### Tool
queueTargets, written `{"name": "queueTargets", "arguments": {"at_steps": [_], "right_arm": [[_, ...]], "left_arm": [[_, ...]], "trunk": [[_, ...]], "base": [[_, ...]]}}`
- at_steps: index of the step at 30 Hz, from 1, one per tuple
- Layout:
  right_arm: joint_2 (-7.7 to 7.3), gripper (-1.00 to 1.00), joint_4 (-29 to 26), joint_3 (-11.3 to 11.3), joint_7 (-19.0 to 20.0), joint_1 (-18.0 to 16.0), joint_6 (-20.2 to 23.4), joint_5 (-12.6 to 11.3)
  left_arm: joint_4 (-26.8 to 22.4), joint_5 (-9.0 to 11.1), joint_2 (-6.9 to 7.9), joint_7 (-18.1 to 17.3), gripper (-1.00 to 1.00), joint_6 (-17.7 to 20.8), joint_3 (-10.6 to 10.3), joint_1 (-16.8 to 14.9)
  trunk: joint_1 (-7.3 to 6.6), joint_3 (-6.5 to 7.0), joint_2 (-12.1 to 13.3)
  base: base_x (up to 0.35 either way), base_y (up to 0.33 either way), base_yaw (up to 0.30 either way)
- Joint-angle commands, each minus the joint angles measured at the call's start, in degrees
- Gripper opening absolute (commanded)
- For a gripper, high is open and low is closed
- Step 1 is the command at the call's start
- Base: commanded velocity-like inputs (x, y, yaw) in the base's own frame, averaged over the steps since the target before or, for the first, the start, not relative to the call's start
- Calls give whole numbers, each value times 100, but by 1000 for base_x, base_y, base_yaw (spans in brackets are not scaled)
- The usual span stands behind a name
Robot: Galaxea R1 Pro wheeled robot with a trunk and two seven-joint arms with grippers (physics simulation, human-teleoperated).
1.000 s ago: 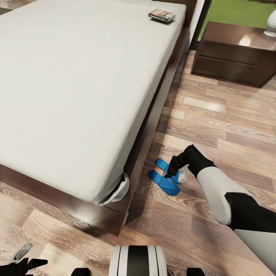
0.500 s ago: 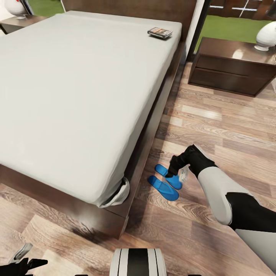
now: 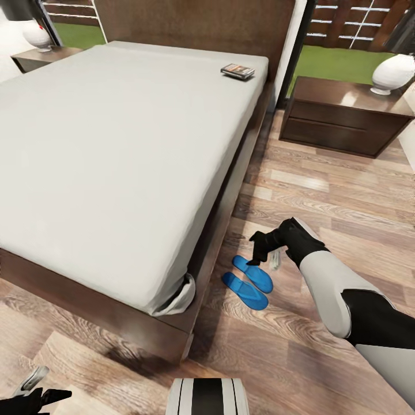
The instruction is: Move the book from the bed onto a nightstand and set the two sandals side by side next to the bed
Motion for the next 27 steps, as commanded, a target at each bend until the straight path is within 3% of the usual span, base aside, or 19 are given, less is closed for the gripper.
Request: {"name": "queueTargets", "arguments": {"at_steps": [1, 5, 13, 20, 27], "right_arm": [[-31, 100, 12, -38, -21, 0, 112, 7], [-254, 100, 52, -41, -20, 10, 480, 17], [-945, 100, 83, -53, -17, 68, 1279, 19], [-1464, 100, 88, -66, 47, 266, 2063, -22], [-1816, 100, 89, -69, 363, 585, 2297, -5]], "left_arm": [[-2, -59, -4, -36, 100, 50, 49, -4], [2, -59, -4, -33, 100, 50, 49, -4], [0, -59, -4, -34, 100, 56, 50, -4], [-1, -59, -4, -36, 100, 58, 49, -4], [-2, -59, -11, -30, 100, 59, 46, -4]], "trunk": [[-3, 19, 0], [-14, 108, 6], [-34, 285, 16], [-52, 440, 26], [-70, 595, 35]], "base": [[0, 0, 0], [0, 0, 0], [0, 0, 0], [0, 0, 0], [0, 0, 0]]}}
